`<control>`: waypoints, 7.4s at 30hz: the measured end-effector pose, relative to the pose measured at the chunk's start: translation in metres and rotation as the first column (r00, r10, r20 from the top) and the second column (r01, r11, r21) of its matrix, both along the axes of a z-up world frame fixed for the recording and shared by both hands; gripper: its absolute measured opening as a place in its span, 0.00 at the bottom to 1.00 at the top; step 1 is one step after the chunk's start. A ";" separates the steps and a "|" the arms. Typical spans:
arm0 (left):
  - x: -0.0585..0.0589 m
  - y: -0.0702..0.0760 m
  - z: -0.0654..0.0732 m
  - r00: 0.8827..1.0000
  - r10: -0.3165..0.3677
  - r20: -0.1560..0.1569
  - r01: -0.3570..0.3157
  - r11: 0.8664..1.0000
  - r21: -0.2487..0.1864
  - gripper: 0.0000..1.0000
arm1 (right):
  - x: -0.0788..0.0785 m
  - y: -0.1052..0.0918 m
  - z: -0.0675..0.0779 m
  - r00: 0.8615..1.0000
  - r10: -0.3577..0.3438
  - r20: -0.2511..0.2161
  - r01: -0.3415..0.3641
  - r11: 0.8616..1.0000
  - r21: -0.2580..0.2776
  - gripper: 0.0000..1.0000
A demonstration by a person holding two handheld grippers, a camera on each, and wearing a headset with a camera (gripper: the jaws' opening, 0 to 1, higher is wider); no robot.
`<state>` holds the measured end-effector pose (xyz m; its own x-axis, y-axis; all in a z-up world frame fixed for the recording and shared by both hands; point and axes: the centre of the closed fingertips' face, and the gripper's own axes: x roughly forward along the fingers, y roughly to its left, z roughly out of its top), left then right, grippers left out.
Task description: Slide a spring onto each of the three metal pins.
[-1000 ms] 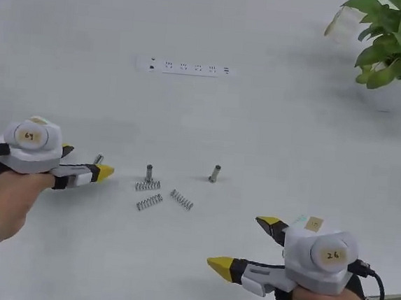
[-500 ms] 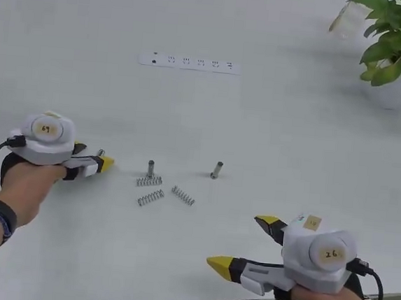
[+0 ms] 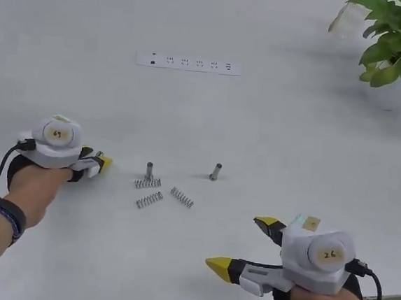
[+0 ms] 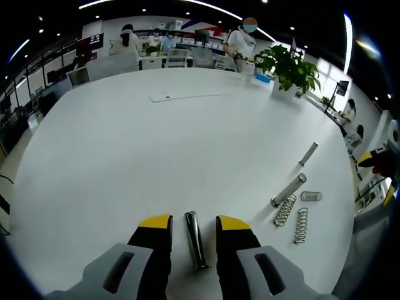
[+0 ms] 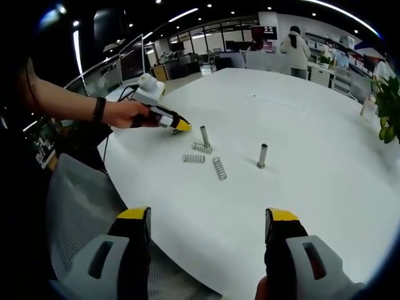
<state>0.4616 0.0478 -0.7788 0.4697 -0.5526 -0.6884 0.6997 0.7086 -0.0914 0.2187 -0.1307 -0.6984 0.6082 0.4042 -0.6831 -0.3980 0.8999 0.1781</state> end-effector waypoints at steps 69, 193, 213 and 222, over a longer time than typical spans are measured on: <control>-0.016 0.041 0.039 0.999 0.049 0.007 -0.049 0.998 0.043 0.00 | -0.004 -0.003 0.004 0.999 -0.028 0.046 0.028 1.000 -0.005 0.73; -0.119 0.084 0.062 0.999 0.029 0.039 -0.028 0.999 -0.016 0.47 | 0.001 0.019 0.000 0.997 0.060 0.051 -0.059 0.998 -0.006 0.74; -0.140 0.105 0.102 0.994 0.036 0.100 -0.030 0.998 -0.062 0.61 | 0.000 0.025 -0.001 0.995 0.089 0.048 -0.088 0.996 -0.016 0.74; -0.154 0.108 0.113 0.994 0.017 0.111 -0.006 0.996 -0.094 0.72 | 0.001 0.029 0.000 0.994 0.103 0.048 -0.102 0.995 -0.017 0.74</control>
<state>0.3080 0.1558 -0.6659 0.5476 -0.6062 -0.5768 0.7012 0.7086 -0.0791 0.2197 -0.1017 -0.6987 0.5972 0.4563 -0.6596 -0.4960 0.8564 0.1433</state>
